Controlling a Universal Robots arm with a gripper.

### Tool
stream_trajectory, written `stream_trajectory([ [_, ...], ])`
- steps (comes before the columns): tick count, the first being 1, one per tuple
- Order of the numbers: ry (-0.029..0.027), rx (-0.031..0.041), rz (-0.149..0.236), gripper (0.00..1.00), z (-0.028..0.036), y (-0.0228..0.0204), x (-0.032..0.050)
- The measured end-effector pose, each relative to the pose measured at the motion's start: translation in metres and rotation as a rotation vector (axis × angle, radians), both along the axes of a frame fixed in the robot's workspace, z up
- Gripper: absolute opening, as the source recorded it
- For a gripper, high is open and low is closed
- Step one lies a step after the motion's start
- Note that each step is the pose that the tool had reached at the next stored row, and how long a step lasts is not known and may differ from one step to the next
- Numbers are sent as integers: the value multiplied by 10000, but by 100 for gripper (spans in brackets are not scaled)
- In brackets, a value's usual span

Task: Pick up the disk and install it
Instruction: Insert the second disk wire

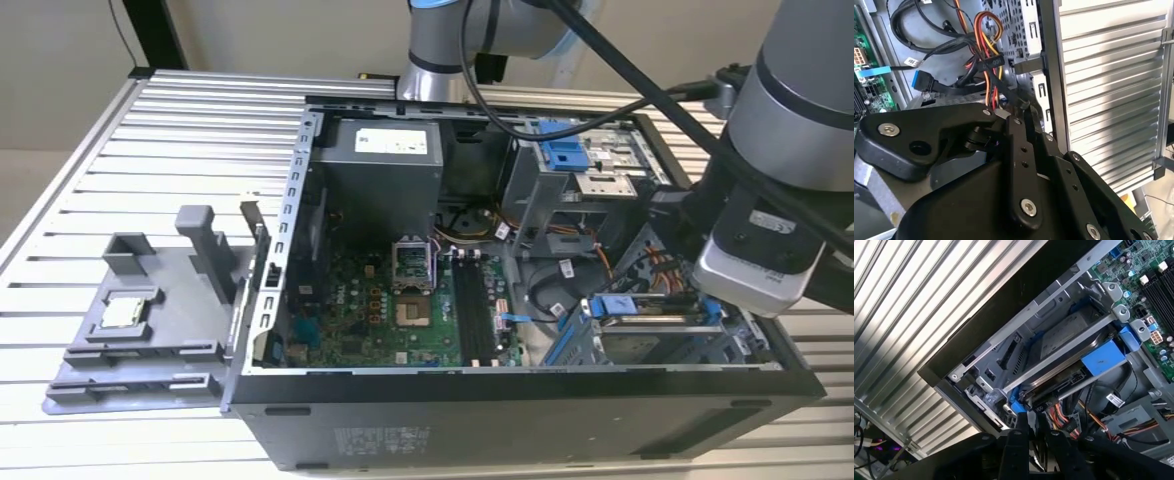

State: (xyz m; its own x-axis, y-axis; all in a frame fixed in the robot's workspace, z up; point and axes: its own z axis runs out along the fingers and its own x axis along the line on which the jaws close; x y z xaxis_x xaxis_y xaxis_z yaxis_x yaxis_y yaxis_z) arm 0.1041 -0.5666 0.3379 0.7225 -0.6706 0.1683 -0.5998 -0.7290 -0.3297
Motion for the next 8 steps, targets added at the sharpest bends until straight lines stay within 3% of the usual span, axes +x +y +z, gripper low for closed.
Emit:
stream_trajectory([
  [1, 0, -1, 0, 0, 0, 0, -5],
  [8, -1, 1, -47, 0, 0, 0, -110],
])
